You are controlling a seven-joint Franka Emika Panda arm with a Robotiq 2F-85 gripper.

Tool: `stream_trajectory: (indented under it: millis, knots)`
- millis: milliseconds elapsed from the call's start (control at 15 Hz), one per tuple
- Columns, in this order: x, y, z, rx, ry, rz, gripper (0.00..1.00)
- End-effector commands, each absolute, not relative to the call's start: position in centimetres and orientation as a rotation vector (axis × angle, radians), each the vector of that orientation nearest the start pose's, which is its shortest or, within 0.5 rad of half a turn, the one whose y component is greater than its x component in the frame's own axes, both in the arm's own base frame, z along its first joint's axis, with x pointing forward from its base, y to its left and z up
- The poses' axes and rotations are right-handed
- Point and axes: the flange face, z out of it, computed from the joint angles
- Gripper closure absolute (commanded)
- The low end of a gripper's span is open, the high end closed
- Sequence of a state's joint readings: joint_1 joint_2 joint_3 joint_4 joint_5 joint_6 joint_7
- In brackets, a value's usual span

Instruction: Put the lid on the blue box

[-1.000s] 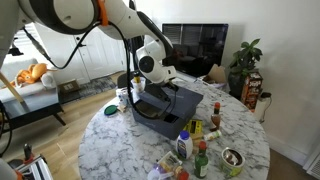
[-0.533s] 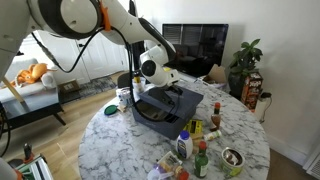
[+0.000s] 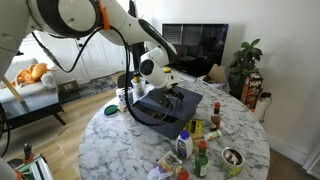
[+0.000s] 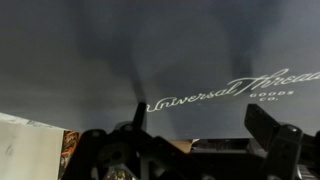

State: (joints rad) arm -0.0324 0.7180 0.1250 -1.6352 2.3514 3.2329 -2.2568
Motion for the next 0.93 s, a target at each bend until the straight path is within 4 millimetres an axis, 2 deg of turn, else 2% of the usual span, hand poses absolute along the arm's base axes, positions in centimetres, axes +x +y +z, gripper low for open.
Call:
stream_trajectory:
  millis: [0, 600, 867]
  knots:
    - [61.0, -1.6, 18.1, -2.922, 0.199, -1.011, 0.0]
    - [58.4, -1.6, 18.8, -2.932, 0.34, -0.92, 0.0]
    - [58.6, -1.5, 20.1, -2.881, 0.36, -0.947, 0.0]
